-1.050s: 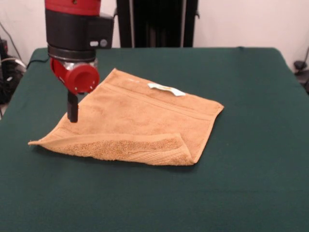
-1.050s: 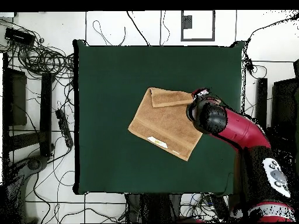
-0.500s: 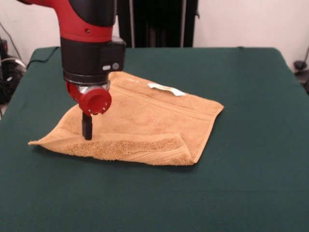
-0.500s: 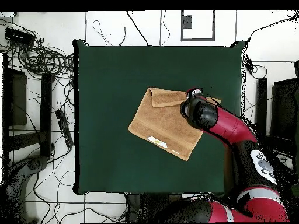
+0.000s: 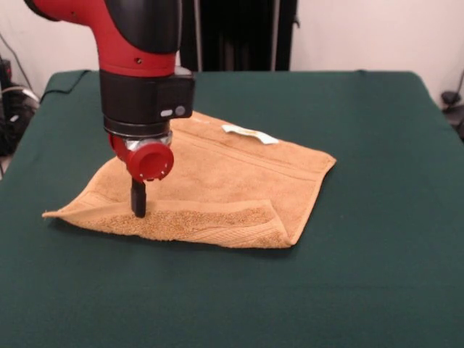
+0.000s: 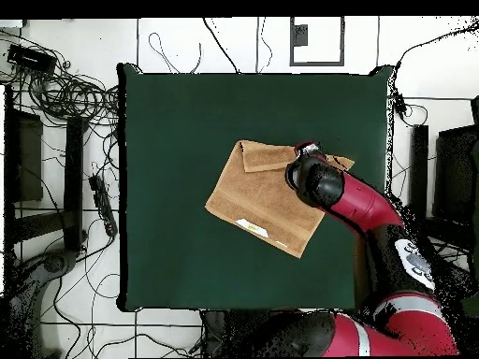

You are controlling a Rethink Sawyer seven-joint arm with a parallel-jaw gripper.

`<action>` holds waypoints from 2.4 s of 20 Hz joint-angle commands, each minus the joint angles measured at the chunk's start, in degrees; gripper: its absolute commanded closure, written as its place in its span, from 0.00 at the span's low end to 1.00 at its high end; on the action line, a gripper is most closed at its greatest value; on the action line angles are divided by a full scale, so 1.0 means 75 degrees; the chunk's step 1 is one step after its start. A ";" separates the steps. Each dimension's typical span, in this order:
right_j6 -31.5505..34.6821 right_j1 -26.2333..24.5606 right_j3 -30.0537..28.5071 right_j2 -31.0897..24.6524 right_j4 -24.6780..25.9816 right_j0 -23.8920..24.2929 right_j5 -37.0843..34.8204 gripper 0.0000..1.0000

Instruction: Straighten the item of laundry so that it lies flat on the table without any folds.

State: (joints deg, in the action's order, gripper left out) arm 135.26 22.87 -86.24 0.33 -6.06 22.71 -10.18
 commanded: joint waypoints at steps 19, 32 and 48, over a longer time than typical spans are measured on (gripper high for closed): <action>0.1310 0.0725 -0.1395 -0.0608 -0.0562 -0.0202 -0.0029 1.00; 0.1393 -0.0169 -0.0799 -0.0561 -0.0892 -0.0421 0.0769 1.00; 0.1125 -0.0049 -0.1291 -0.0846 -0.0626 0.0020 0.0893 1.00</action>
State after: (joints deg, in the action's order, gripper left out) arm 135.26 24.03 -92.73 0.31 -9.29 23.90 -4.10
